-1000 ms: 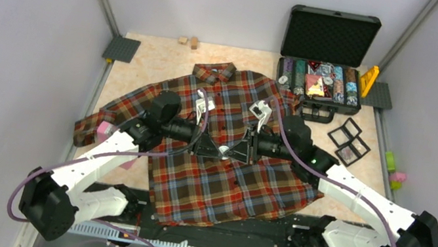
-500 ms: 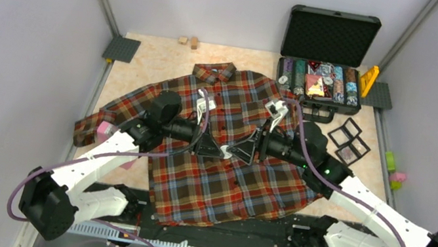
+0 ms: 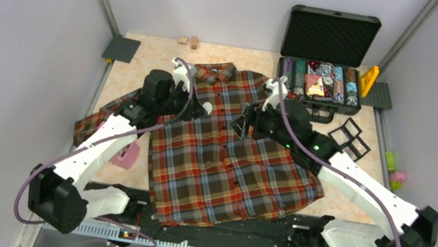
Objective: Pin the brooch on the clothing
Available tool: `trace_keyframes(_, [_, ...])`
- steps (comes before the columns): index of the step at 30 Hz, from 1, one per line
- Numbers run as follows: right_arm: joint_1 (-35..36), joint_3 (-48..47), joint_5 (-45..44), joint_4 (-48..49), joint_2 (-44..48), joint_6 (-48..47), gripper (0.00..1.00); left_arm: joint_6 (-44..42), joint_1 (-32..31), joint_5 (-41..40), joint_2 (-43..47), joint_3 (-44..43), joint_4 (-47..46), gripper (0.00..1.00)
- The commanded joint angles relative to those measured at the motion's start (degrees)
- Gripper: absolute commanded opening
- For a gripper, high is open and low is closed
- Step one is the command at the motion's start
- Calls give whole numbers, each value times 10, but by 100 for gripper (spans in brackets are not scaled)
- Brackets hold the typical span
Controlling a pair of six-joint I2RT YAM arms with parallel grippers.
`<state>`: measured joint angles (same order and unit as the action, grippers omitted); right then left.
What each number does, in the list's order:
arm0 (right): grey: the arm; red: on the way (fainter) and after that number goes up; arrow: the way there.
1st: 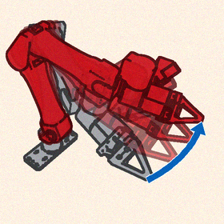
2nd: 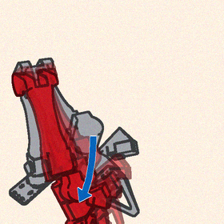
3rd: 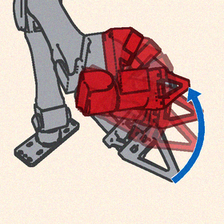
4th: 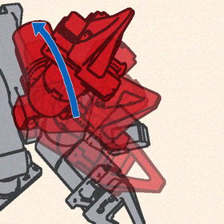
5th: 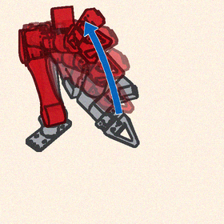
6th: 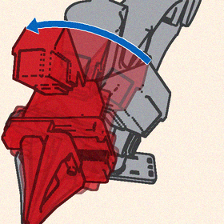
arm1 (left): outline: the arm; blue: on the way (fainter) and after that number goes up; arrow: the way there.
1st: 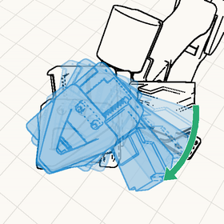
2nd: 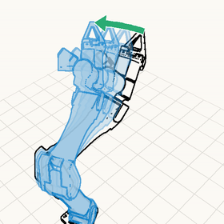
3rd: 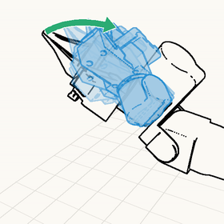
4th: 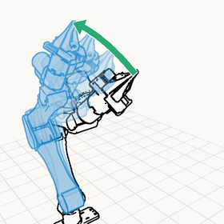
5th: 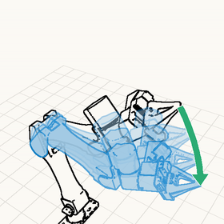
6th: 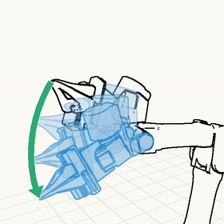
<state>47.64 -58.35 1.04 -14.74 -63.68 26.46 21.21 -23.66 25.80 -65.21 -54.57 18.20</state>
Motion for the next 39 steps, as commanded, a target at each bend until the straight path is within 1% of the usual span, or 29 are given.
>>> trace_keyframes(1, [6, -55, -33, -2, -95, -30, 65, 5, 49, -140, -40, -55, 19, 0])
trace_keyframes(3, [4, -70, -30, 22, -149, -33, 64, -4, 76, -181, -62, -74, 31, 0])
trace_keyframes(4, [5, -78, -29, 35, -174, -33, 63, -4, 91, -187, -69, -79, 32, 0])
trace_keyframes(7, [5, -111, -24, 64, -252, -29, 62, 0, 126, -197, -72, -72, 4, 0])
trace_keyframes(9, [6, -135, -25, 84, -305, -24, 61, -4, 143, -206, -77, -76, 6, 0])
trace_keyframes(11, [11, -167, -39, 90, -360, -22, 61, -5, 164, -196, -77, -80, 11, 0])
trace_keyframes(15, [31, -265, -83, 62, -474, -32, 61, -6, 205, -155, -63, -72, 16, 0])
trace_keyframes(21, [60, -456, -143, -11, -650, -37, 61, -31, 215, -182, -33, -65, 41, 0])
trace_keyframes(24, [69, -543, -175, -51, -721, -43, 61, -37, 215, -187, -23, -65, 47, 0])
trace_keyframes(28, [77, -612, -211, -86, -777, -48, 59, -40, 216, -188, -14, -64, 48, 0])
trace_keyframes(32, [84, -629, -240, -98, -800, -56, 54, -41, 216, -184, -12, -66, 50, 0])
trace_keyframes(35, [87, -623, -247, -99, -806, -54, 48, -41, 215, -185, -9, -66, 51, 0])
trace_keyframes(39, [89, -606, -255, -98, -804, -44, 35, -40, 215, -192, -7, -64, 52, 0])
